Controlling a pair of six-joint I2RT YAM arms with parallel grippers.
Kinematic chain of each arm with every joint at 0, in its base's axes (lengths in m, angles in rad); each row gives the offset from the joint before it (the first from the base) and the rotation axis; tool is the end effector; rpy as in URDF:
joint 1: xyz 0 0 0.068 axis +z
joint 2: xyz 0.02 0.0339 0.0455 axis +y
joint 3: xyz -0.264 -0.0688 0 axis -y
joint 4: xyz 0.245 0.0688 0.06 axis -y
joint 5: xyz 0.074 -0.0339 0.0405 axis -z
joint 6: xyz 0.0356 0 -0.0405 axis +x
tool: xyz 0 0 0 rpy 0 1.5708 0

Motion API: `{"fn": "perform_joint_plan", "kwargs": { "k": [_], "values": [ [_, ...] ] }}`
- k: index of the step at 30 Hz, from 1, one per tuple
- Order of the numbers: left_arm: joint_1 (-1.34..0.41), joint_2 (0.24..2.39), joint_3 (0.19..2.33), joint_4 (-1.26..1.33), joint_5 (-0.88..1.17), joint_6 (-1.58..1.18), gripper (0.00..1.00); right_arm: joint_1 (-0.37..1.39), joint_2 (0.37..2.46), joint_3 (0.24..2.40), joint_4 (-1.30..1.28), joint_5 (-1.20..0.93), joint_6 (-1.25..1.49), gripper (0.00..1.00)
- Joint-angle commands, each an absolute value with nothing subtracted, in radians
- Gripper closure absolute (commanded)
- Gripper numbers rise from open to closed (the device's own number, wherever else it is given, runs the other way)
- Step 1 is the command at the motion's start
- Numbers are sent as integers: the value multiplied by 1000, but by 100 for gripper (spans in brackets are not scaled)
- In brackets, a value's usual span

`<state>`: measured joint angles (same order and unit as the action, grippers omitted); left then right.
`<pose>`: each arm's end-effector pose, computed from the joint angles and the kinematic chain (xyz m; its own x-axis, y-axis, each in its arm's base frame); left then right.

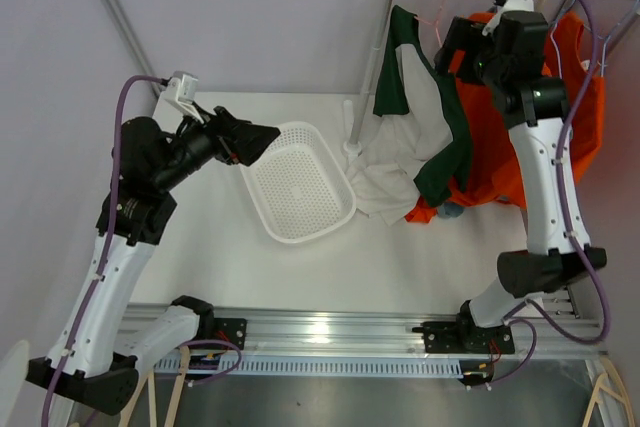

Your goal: Remove the t-shirt from the hanger

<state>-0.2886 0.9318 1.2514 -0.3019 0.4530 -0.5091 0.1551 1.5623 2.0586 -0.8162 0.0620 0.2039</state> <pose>0.1703 -0.0668 0.4612 -0.3144 -0.3638 -0.8768 0.5980 0.6414 -0.4806 0.3052 0.0455 0.5125 -0.3237 0.1539 -0.9335 -0.0312 0.9844 0.1731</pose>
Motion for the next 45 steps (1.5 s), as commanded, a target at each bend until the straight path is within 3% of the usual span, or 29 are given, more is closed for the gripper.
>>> {"fn": "perform_joint_plan", "kwargs": {
  "k": [1,15,16,18,22,25,27,36,45],
  "values": [
    [-284,930,1287,-330,426,-463,0,153,1627,2193,-726,11,161,3],
    [-284,897,1262,-307,388,-443,1,195,1766,2235,-498,-20,107,29],
    [-282,897,1259,-305,388,-443,1,198,1785,2258,-505,-31,109,38],
    [-282,897,1256,-305,385,-443,0,206,1799,2264,-494,-37,109,44],
    [-282,894,1258,-308,380,-439,1,221,1831,2289,-491,-23,120,93],
    [-282,894,1258,-319,370,-431,0,229,1871,2350,-525,-17,123,91],
    [-282,894,1261,-324,367,-428,0,236,1884,2375,-526,-17,118,100],
    [-308,919,1314,-334,350,-378,1,279,1856,2419,-436,113,51,100],
    [-423,917,1367,-380,190,-267,1,420,1787,2425,-358,464,-138,100]
  ]
}}
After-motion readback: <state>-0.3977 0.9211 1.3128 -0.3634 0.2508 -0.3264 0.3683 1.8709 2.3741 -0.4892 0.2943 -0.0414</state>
